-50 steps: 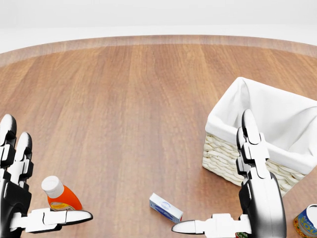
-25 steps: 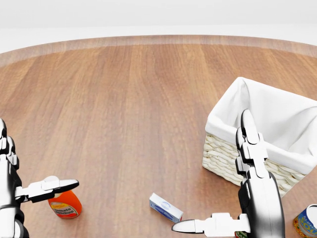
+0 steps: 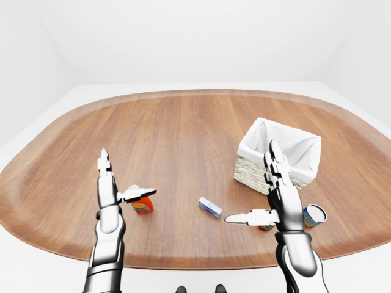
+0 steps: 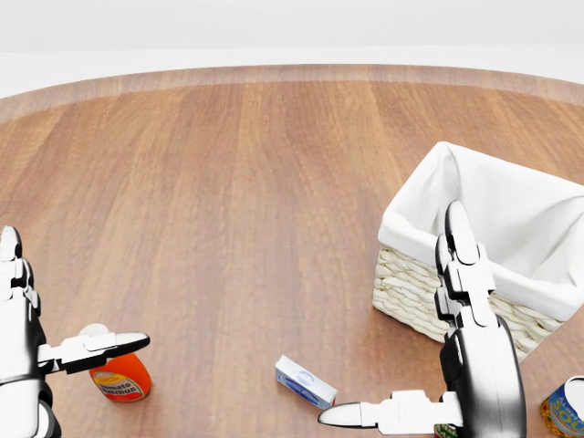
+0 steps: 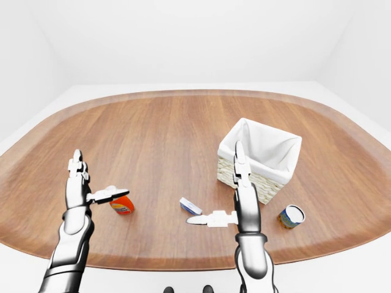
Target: Pick up the ketchup, and put it in the basket.
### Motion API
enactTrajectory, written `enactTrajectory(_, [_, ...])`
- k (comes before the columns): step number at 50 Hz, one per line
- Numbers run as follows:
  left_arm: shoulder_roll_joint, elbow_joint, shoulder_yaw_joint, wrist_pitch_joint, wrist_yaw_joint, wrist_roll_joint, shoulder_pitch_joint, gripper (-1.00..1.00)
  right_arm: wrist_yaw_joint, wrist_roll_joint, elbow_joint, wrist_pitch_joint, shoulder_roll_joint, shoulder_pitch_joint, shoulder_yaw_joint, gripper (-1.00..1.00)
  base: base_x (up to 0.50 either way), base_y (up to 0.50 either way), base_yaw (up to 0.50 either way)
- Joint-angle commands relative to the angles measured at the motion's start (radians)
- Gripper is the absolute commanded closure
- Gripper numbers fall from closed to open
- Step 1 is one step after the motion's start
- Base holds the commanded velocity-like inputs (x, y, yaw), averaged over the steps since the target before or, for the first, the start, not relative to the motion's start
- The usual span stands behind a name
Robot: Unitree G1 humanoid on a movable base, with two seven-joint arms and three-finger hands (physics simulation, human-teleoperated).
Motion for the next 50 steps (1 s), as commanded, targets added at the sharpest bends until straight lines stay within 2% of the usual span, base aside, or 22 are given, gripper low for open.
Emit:
enactTrajectory(1, [-0.008, 0.053, -0.019, 0.000, 0.006, 0.027, 0.004, -1.00, 0.007, 0.007, 0.009, -0.001, 0.003, -0.006, -0.008, -1.00, 0.00, 0.00, 0.00])
enactTrajectory(11, [-0.011, 0.072, -0.023, 0.000, 0.005, 0.040, 0.021, -1.00, 0.008, 0.006, 0.008, -0.004, 0.004, -0.003, -0.006, -1.00, 0.00, 0.00, 0.00])
enactTrajectory(17, [-0.002, 0.112, -0.016, 0.000, 0.010, 0.035, -0.001, -1.00, 0.006, 0.003, -0.002, 0.004, 0.004, -0.001, 0.000, -1.00, 0.00, 0.00, 0.00])
enactTrajectory(27, [0.014, 0.167, -0.011, 0.000, 0.020, 0.022, -0.029, -1.00, 0.000, 0.001, -0.015, -0.002, -0.002, 0.010, 0.013, -1.00, 0.00, 0.00, 0.00])
enactTrajectory(43, [0.062, 0.554, -0.040, 0.000, 0.090, 0.002, -0.190, -1.00, -0.001, 0.003, -0.021, -0.003, -0.006, 0.011, 0.015, -1.00, 0.00, 0.00, 0.00])
enactTrajectory(50, [0.069, 0.652, -0.053, 0.000, 0.107, -0.002, -0.229, -1.00, -0.001, 0.004, -0.022, -0.003, -0.006, 0.012, 0.013, -1.00, 0.00, 0.00, 0.00])
